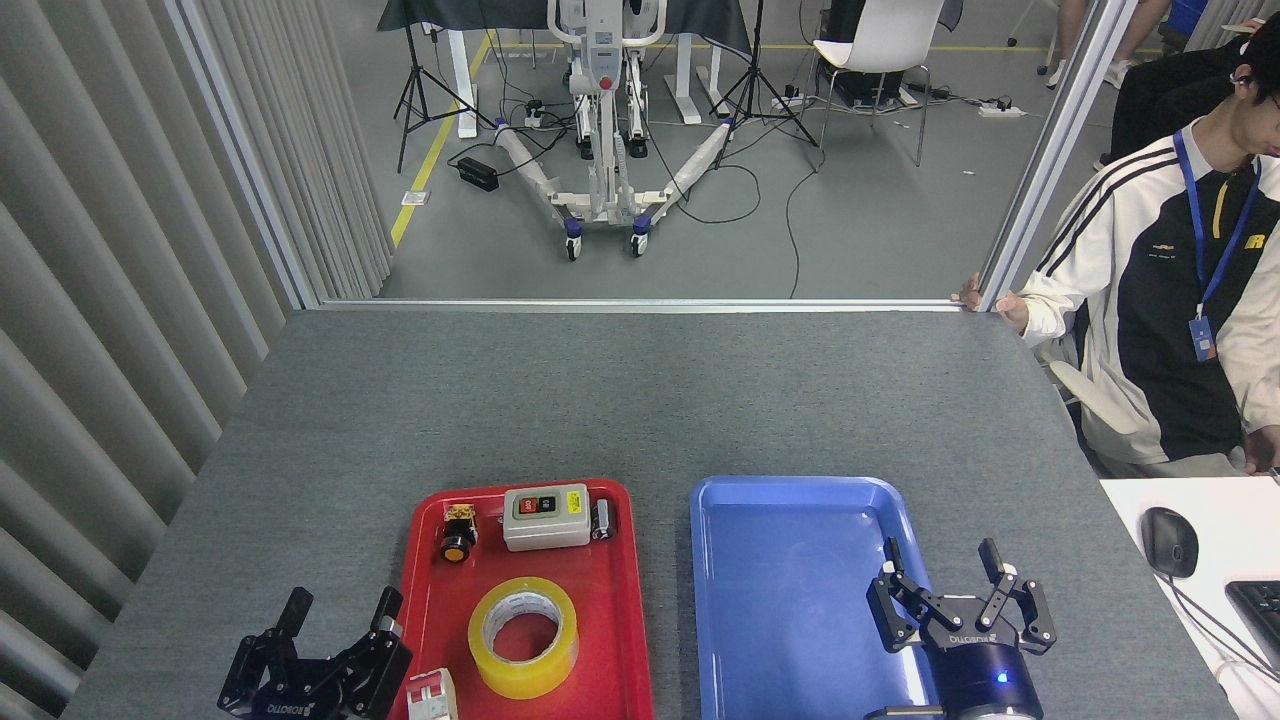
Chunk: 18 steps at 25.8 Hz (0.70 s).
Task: Place and move tape with both arms
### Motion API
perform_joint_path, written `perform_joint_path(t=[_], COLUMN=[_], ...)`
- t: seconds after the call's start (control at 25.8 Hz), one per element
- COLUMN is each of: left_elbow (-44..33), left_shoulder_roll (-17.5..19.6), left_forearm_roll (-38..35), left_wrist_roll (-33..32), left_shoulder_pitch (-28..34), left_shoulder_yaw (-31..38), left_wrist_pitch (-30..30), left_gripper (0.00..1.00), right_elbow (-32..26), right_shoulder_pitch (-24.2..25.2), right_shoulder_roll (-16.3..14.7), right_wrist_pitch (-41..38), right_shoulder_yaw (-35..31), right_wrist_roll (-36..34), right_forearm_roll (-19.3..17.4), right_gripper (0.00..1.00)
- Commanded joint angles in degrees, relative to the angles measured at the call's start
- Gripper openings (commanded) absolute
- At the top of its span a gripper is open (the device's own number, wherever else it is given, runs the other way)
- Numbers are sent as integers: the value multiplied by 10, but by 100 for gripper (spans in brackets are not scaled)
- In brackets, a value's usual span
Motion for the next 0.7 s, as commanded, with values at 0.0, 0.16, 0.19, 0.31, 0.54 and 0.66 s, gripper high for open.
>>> perform_joint_path(t=[0.0,0.16,0.19,0.31,0.54,0.66], left_elbow=[0,0,-1,-3,-5,-5], left_shoulder_roll=[5,10,11,14,20,20], left_forearm_roll=[0,1,1,2,2,2], left_wrist_roll=[0,0,-1,0,-2,-2], left_shoulder_pitch=[1,1,1,1,1,1], left_shoulder_yaw=[0,0,0,0,0,-2], left_wrist_pitch=[1,1,1,0,2,2], left_gripper=[100,100,100,100,100,100], right_elbow=[0,0,0,0,0,0], right_shoulder_pitch=[-2,-4,-4,-7,-10,-13], right_shoulder_roll=[0,0,0,0,-2,-1], right_wrist_pitch=[1,1,1,2,1,1], right_shoulder_yaw=[0,0,0,1,1,1], right_wrist_roll=[-1,-1,-1,-1,0,2], right_forearm_roll=[0,0,0,0,0,0], right_gripper=[99,99,99,99,99,99])
